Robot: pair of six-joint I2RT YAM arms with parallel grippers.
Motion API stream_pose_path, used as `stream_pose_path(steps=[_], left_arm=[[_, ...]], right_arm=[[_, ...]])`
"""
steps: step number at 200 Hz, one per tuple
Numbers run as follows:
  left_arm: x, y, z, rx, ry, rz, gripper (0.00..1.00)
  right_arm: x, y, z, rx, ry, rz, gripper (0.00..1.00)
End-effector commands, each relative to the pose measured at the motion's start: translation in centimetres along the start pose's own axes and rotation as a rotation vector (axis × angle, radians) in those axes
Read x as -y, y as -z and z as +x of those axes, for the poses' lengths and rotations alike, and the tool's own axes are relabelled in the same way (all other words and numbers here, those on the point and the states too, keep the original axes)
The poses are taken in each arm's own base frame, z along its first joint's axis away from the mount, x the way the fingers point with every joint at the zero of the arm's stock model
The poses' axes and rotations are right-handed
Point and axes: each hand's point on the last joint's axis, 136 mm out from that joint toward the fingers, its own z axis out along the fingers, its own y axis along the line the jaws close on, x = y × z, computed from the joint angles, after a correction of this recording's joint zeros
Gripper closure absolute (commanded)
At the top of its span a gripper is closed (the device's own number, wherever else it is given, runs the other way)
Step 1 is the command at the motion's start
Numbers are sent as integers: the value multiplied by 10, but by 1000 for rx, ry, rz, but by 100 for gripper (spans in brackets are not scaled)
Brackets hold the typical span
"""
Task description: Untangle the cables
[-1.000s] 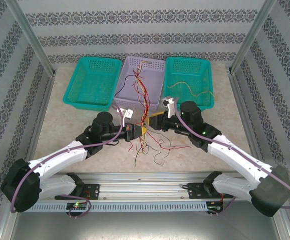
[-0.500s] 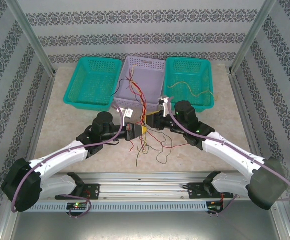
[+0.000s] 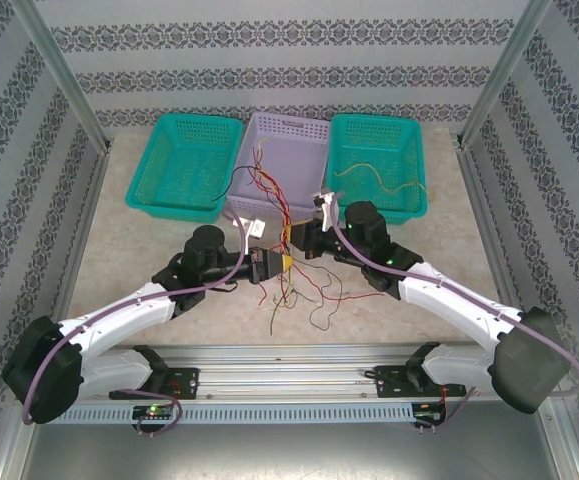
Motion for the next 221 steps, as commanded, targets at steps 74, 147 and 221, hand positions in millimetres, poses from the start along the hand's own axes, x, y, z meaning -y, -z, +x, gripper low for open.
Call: stream_pose_path(steps=[74, 147, 221], left_arm=[[21, 38, -10, 53, -118, -56, 100], [-4, 78, -24, 87, -106, -318, 100], [-53, 150, -39, 65, -29, -689, 100]], right_arm=[[94, 92, -23, 143, -8, 481, 100], [149, 188, -32, 228, -112, 836, 100], [158, 283, -41, 457, -251, 1067, 100]])
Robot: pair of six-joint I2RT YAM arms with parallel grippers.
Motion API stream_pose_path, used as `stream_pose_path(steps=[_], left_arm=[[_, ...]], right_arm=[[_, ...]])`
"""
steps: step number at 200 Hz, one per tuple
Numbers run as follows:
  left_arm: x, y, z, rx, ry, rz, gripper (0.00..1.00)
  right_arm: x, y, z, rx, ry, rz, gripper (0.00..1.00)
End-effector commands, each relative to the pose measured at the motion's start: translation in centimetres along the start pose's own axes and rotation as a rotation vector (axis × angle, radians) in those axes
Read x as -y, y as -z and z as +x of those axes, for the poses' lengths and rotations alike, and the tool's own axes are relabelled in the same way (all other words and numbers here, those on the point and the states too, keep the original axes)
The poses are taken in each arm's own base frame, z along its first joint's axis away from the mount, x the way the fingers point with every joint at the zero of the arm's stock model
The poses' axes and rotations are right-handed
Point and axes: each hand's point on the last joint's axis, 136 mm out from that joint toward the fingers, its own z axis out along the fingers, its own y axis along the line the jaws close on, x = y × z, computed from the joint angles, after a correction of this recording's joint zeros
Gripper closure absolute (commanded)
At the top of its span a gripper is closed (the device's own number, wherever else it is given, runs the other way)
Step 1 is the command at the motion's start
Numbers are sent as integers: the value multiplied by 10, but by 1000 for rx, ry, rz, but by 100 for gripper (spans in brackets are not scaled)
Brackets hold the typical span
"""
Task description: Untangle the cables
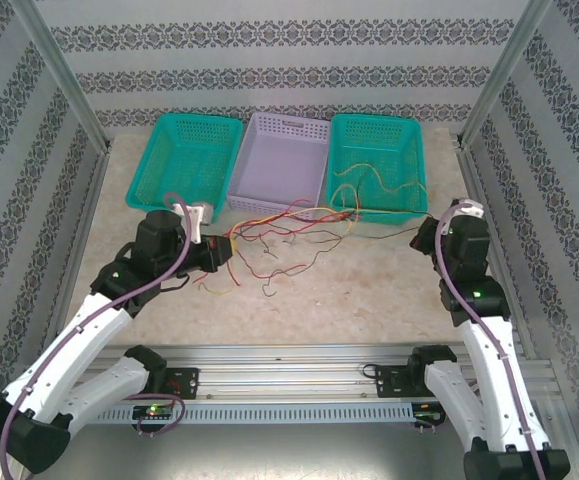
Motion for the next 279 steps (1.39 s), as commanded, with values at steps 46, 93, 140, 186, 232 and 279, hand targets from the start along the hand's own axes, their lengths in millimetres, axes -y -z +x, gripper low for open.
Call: stream_pose_path(steps=[46, 93, 140, 186, 232, 279], left_arm=[[-61, 42, -6, 43, -5, -299, 100], [-73, 46, -4, 62, 22, -331, 100], [-41, 28, 4, 13, 55, -115, 100], [-2, 14, 14, -20, 22, 36, 100], [31, -1, 39, -99, -86, 109, 100], [68, 4, 45, -72, -178, 213, 100]], right_arm=[[44, 45, -36, 194, -150, 187, 100], [48, 67, -51, 285, -224, 185, 100], [-23, 66, -67, 239, -202, -191, 100], [-90, 76, -77, 177, -225, -574, 100], [-134, 97, -81, 142, -215, -855, 100], [-155, 112, -80, 143, -164, -941, 100]])
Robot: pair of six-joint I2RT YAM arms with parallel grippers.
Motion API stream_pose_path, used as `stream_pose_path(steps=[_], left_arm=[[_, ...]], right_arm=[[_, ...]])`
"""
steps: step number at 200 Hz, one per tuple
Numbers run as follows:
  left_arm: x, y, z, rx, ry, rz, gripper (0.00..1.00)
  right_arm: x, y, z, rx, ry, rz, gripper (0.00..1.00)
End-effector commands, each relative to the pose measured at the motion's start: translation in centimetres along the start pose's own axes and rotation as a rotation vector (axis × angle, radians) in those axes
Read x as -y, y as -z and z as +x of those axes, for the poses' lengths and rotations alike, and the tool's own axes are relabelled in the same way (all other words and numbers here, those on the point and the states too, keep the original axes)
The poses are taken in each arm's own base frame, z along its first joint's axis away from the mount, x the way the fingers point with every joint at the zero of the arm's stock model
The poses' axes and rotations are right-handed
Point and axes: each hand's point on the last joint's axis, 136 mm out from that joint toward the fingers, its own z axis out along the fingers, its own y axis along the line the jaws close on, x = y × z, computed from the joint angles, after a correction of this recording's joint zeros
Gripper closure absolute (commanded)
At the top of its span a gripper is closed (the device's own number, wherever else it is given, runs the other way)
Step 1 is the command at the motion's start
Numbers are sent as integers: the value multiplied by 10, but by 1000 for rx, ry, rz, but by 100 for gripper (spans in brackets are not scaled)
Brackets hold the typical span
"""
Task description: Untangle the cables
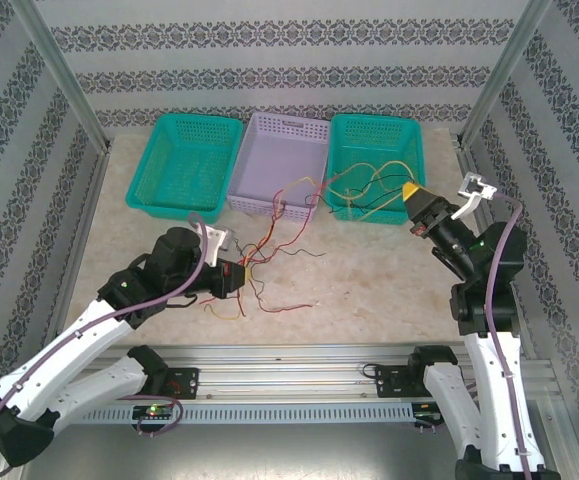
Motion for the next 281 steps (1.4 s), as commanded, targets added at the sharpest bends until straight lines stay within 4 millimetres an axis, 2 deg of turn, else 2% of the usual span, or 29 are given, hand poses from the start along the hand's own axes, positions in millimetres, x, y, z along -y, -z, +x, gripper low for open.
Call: stream_pose_path(steps=[1, 11, 21, 39, 82, 113, 128, 141, 149, 164, 183, 203, 223, 261, 281], left_arm=[[26, 8, -21, 106, -60, 81, 100], [37, 9, -21, 112, -70, 146, 100], [38, 8, -21, 113, -66, 154, 100], [24, -4, -15, 94, -54, 106, 100], [-13, -47, -1, 25, -21, -25, 100], [-21, -69, -7, 21, -19, -53, 100], [-21, -77, -15, 27, -21, -54, 90], [-16, -81, -25, 39, -24, -42, 72], [-11, -82, -31, 47, -27, -30, 69], [1, -79, -44, 69, -35, 9, 61], [17, -70, -54, 88, -40, 62, 37], [33, -53, -60, 105, -63, 114, 24], [46, -31, -66, 149, -98, 150, 18], [70, 3, -88, 237, -175, 197, 15], [69, 17, -106, 293, -204, 136, 13]], right_arm=[[-29, 0, -5, 8, 42, -122, 100], [-35, 0, -5, 10, 50, -145, 100], [-39, 1, -8, 22, 57, -150, 100], [-46, 1, -10, 30, 66, -170, 100], [-70, 2, -4, 13, 91, -260, 100], [-88, 5, -4, -1, 117, -303, 100], [-96, 5, -1, -21, 126, -334, 100], [-99, 4, 1, -31, 133, -342, 100], [-98, 3, 3, -36, 135, -335, 100], [-94, -2, 9, -60, 133, -320, 100], [-92, -9, 17, -93, 119, -326, 100], [-90, -15, 27, -138, 125, -329, 100], [-86, -24, 40, -197, 146, -315, 100], [-86, -36, 67, -305, 177, -346, 100], [-91, -38, 82, -365, 198, -386, 100]])
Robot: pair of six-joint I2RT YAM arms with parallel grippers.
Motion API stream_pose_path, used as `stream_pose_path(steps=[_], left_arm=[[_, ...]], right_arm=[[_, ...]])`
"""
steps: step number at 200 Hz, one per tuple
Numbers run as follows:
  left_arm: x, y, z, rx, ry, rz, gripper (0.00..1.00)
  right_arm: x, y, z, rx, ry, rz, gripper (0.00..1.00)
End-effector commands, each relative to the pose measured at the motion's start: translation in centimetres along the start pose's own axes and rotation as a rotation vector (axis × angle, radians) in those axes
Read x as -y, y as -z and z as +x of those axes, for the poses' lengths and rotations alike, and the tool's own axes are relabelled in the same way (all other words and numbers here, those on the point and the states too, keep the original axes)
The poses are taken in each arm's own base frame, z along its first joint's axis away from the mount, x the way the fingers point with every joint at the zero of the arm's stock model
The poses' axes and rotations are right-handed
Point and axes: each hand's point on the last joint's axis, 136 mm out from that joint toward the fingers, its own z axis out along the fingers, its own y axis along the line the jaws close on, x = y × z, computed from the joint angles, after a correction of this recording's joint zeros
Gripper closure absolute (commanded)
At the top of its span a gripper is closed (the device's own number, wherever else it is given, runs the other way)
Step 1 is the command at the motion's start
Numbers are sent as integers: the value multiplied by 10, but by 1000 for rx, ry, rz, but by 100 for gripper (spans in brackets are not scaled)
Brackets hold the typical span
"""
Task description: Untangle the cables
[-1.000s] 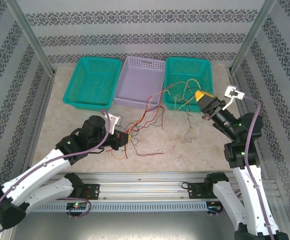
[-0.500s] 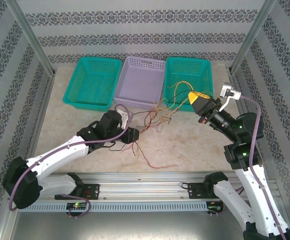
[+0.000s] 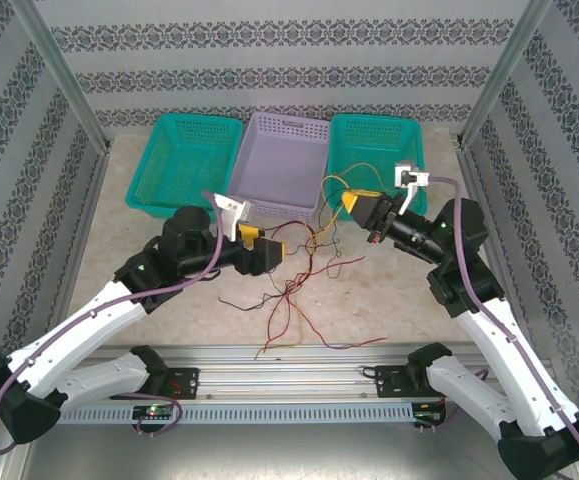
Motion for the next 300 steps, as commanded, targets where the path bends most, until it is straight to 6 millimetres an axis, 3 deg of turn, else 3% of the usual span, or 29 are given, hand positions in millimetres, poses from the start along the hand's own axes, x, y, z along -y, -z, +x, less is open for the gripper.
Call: stream_pose_path(steps=[1, 34, 58, 94, 145, 176, 204, 231, 251, 289, 300], left_arm=[[7, 15, -27, 63, -80, -32, 13], [3, 16, -58, 135, -95, -64, 12], [13, 9, -69, 138, -86, 5, 14], [22, -2, -72, 126, -69, 81, 21], [47, -5, -68, 103, -53, 256, 22], [46, -10, -62, 83, -33, 279, 52], [46, -16, -57, 73, -12, 307, 62], [47, -17, -55, 68, -14, 318, 81], [43, -14, -56, 76, -19, 296, 100], [27, 1, -63, 143, -18, 198, 100], [18, 5, -65, 165, -3, 157, 100]], right_arm=[[-22, -4, 4, -52, 88, -84, 100], [-27, -13, 23, -133, 124, -129, 100], [-29, -15, 27, -139, 131, -151, 100], [-40, -18, 34, -175, 130, -219, 100], [-41, -21, 40, -188, 139, -217, 100], [-45, -24, 41, -193, 142, -228, 100], [-44, -28, 46, -208, 136, -232, 100], [-44, -29, 50, -211, 141, -224, 100], [-42, -28, 51, -214, 151, -208, 100], [-17, -25, 55, -210, 168, -69, 100], [-7, -24, 58, -208, 169, -24, 89]])
